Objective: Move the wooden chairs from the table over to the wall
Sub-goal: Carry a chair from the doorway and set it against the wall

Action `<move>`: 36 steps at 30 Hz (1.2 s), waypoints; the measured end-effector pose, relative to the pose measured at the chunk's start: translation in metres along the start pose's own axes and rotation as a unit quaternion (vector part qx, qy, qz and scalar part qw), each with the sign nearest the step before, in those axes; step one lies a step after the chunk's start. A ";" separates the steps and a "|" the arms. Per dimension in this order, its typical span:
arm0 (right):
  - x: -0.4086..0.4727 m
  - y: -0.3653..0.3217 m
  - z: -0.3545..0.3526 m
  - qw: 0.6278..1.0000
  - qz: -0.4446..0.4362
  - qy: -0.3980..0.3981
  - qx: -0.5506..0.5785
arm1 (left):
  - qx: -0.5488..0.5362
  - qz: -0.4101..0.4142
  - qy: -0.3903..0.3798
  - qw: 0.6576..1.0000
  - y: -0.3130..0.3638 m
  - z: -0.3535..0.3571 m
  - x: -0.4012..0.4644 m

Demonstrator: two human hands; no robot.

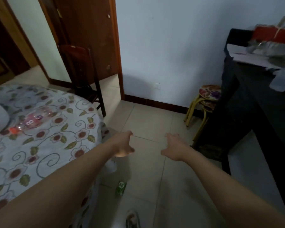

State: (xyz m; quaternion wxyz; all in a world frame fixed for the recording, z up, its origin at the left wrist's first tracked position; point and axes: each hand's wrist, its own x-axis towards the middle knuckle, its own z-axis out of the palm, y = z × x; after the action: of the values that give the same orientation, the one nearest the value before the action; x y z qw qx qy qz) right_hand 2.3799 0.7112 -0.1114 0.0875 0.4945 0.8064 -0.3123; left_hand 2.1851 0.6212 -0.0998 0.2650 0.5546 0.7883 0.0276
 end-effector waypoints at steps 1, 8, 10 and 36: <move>0.017 -0.003 -0.009 1.000 -0.008 0.000 -0.001 | -0.001 -0.003 0.003 1.000 -0.001 -0.006 0.015; 0.147 -0.033 -0.075 0.999 -0.031 0.000 -0.023 | -0.027 -0.011 0.014 0.999 -0.016 -0.067 0.138; 0.179 -0.045 -0.095 0.999 -0.036 -0.001 -0.032 | -0.032 -0.020 0.017 0.999 -0.022 -0.089 0.168; 0.632 -0.234 -0.278 0.956 -0.261 -0.070 -0.110 | -0.127 -0.192 0.113 0.967 -0.127 -0.324 0.512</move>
State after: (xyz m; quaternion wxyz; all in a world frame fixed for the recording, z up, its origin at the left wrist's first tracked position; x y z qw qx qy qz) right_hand 1.9136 1.2709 -0.0790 0.1130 0.2310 0.9287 -0.2672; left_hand 1.8051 1.1090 -0.0630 0.2427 0.3483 0.8948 0.1384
